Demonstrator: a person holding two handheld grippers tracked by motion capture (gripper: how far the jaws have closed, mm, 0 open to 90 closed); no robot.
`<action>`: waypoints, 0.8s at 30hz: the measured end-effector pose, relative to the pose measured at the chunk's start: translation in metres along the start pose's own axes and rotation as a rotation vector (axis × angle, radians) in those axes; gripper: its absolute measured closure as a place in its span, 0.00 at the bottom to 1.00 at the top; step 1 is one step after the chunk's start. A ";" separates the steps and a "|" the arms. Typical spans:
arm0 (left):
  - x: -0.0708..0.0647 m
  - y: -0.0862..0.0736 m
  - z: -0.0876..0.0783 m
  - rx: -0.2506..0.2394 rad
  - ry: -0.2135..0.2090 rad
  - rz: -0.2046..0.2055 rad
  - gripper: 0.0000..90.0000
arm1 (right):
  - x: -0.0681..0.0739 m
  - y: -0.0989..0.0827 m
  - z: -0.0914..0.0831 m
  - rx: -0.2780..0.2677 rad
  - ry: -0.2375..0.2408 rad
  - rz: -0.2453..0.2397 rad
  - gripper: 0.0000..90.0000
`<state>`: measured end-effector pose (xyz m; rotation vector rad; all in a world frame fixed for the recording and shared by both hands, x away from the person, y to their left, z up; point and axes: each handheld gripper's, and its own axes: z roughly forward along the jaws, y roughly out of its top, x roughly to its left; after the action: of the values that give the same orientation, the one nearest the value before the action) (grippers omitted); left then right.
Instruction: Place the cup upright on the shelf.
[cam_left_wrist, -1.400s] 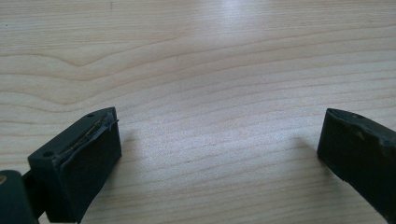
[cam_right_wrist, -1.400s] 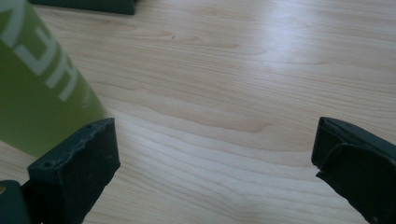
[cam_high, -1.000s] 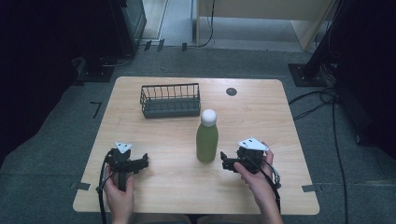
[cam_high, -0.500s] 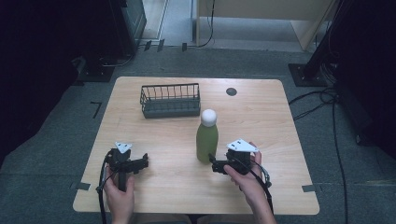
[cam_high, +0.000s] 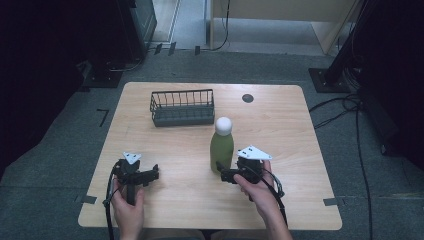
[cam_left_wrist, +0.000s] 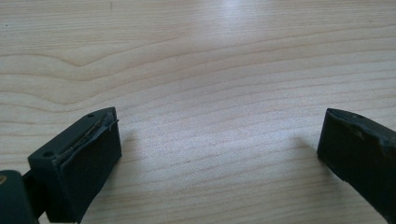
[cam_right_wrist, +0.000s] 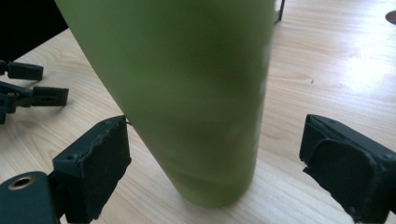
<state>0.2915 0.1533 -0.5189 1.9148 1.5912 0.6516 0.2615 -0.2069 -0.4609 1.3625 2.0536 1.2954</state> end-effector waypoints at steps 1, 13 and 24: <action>0.000 0.000 0.000 0.000 0.000 0.000 0.00 | 0.001 0.001 0.001 -0.002 0.000 -0.001 0.09; 0.000 0.000 0.000 0.000 0.000 0.000 0.00 | 0.010 0.018 0.009 -0.044 -0.005 -0.018 0.10; 0.000 0.000 0.000 0.000 0.000 0.000 0.00 | 0.016 0.027 0.016 -0.077 -0.015 -0.038 0.19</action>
<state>0.2915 0.1533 -0.5189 1.9148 1.5913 0.6518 0.2802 -0.1822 -0.4438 1.2900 1.9885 1.3296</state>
